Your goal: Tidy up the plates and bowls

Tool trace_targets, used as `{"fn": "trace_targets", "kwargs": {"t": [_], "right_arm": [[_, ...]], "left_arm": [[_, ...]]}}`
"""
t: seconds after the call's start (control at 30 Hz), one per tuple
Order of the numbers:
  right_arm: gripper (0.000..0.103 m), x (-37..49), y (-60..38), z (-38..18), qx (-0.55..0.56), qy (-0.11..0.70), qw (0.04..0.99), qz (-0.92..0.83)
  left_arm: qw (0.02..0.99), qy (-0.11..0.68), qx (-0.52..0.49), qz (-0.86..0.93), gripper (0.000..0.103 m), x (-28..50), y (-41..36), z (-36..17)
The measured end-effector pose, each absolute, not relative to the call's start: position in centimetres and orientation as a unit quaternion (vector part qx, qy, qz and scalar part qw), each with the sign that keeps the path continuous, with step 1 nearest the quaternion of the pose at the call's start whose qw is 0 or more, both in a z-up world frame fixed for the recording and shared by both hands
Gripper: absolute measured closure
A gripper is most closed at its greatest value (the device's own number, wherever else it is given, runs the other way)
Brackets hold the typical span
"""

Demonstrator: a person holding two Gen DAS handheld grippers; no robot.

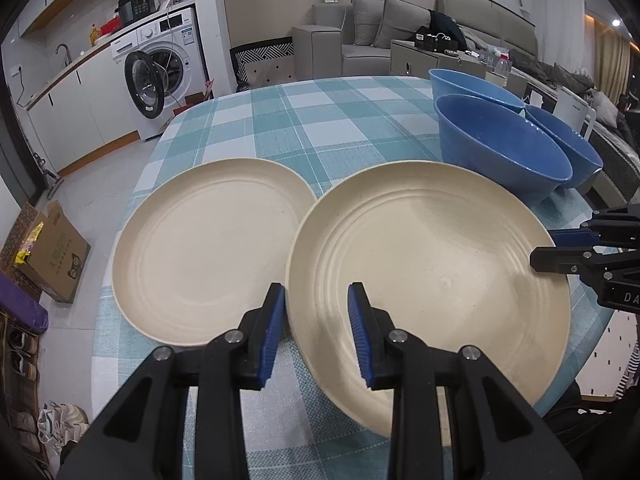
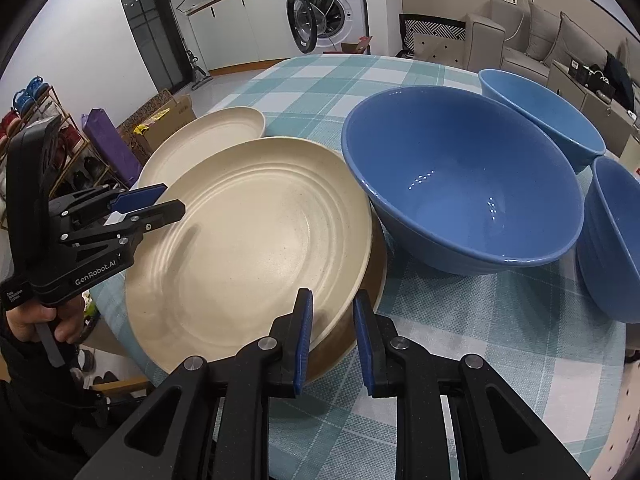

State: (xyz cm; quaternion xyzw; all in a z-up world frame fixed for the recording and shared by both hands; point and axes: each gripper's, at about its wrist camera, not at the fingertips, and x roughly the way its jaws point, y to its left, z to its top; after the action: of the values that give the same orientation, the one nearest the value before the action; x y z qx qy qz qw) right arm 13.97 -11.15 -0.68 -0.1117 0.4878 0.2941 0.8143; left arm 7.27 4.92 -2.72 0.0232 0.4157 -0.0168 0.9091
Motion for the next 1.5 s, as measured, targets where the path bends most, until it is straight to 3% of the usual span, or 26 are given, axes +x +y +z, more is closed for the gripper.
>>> {"fn": "trace_targets", "kwargs": {"t": [0.8, 1.13, 1.23, 1.3, 1.43, 1.5], "right_arm": [[0.082, 14.1, -10.7, -2.0, -0.158, 0.490, 0.817, 0.259], [0.078, 14.5, -10.5, -2.4, -0.157, 0.493, 0.815, 0.263], [0.067, 14.5, -10.5, -2.4, -0.149, 0.494, 0.811, 0.273], [0.052, 14.5, -10.5, -2.3, -0.142, 0.493, 0.811, 0.282], [0.032, 14.3, -10.5, -1.6, -0.135, 0.485, 0.814, 0.288], [0.021, 14.2, -10.5, -1.3, -0.131, 0.480, 0.816, 0.293]], "left_arm": [[0.902, 0.427, 0.066, -0.020, 0.073, 7.5, 3.2, -3.9], [0.900, 0.431, 0.062, -0.027, 0.067, 7.6, 3.2, -3.9], [0.899, 0.433, 0.052, -0.033, 0.065, 7.6, 3.4, -3.8], [0.899, 0.434, 0.045, -0.037, 0.063, 7.6, 3.5, -3.7], [0.905, 0.422, 0.025, -0.048, 0.047, 7.2, 3.9, -2.7], [0.910, 0.412, 0.017, -0.053, 0.046, 6.8, 4.2, -1.9]]}}
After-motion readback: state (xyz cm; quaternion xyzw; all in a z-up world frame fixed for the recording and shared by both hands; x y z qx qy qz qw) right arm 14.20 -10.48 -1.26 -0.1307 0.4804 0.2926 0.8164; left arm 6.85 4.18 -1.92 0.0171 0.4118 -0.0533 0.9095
